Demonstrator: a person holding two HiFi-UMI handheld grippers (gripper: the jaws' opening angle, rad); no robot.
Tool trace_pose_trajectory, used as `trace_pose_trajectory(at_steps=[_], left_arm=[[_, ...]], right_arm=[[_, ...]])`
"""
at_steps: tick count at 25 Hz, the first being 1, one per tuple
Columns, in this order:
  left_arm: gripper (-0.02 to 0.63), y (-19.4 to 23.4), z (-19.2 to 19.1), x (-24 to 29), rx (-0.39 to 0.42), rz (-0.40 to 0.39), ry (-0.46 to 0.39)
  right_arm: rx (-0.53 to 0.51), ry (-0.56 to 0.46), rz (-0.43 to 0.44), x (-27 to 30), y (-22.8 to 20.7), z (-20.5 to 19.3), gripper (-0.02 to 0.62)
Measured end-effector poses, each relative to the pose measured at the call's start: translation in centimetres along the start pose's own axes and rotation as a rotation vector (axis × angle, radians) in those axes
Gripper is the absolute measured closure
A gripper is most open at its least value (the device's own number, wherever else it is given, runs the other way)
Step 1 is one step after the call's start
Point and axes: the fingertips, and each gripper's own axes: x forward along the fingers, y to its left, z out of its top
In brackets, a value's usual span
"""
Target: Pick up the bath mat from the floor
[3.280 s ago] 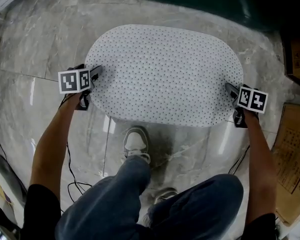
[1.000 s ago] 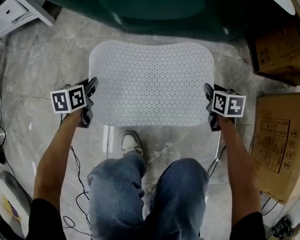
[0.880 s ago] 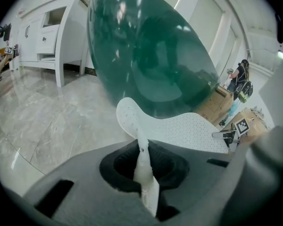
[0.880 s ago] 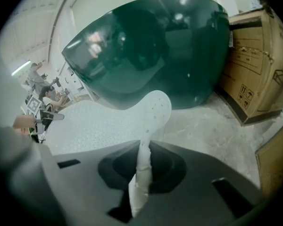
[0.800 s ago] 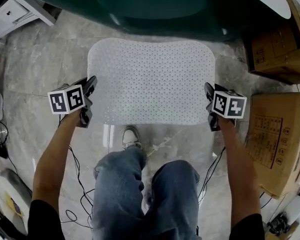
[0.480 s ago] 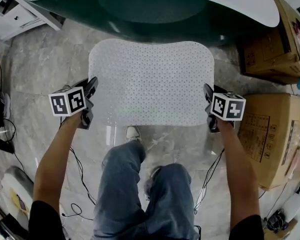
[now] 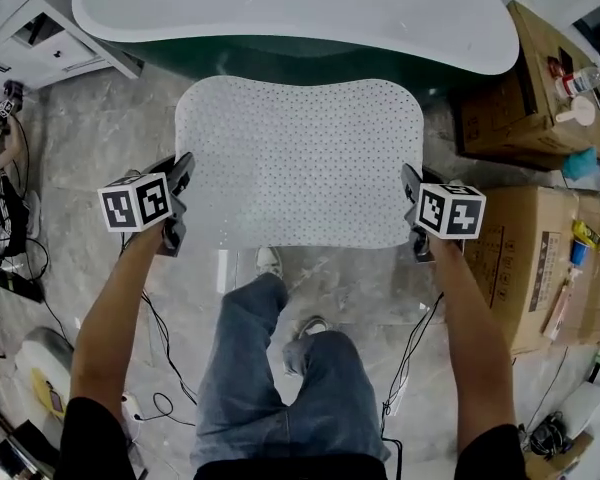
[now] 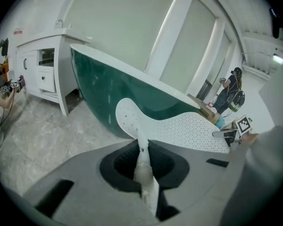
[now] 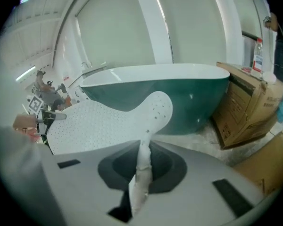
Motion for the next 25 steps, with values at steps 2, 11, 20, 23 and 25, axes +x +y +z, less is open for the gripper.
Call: trace_pose_trajectory(at_steps=[2, 11, 20, 23, 25], left_arm=[[0.572, -1.0, 1.7, -1.8, 0.011, 0.004, -0.01], [0.572, -5.1, 9.4, -8.8, 0.021, -0.008, -0.067], [0.572, -7.4, 18.8, -14.9, 0.023, -0.013, -0.184], [0.572, -8.4, 21.8, -16.5, 0.029, -0.019, -0.225], [0.572, -9.0, 24.0, -17.5, 0.041, -0.027, -0.249]], right_arm=[[0.008, -0.019, 0.003, -2.2, 0.7, 1.7, 0.572], [-0.02, -0.085, -0.011, -10.9, 3.3, 9.3, 0.572], [-0.019, -0.211, -0.048, -18.2, 4.8, 18.1, 0.572], [-0.013, -0.252, -0.054, -20.4, 5.3, 20.8, 0.572], [-0.017, -0.276, -0.064, -21.7, 5.7, 22.5, 0.572]])
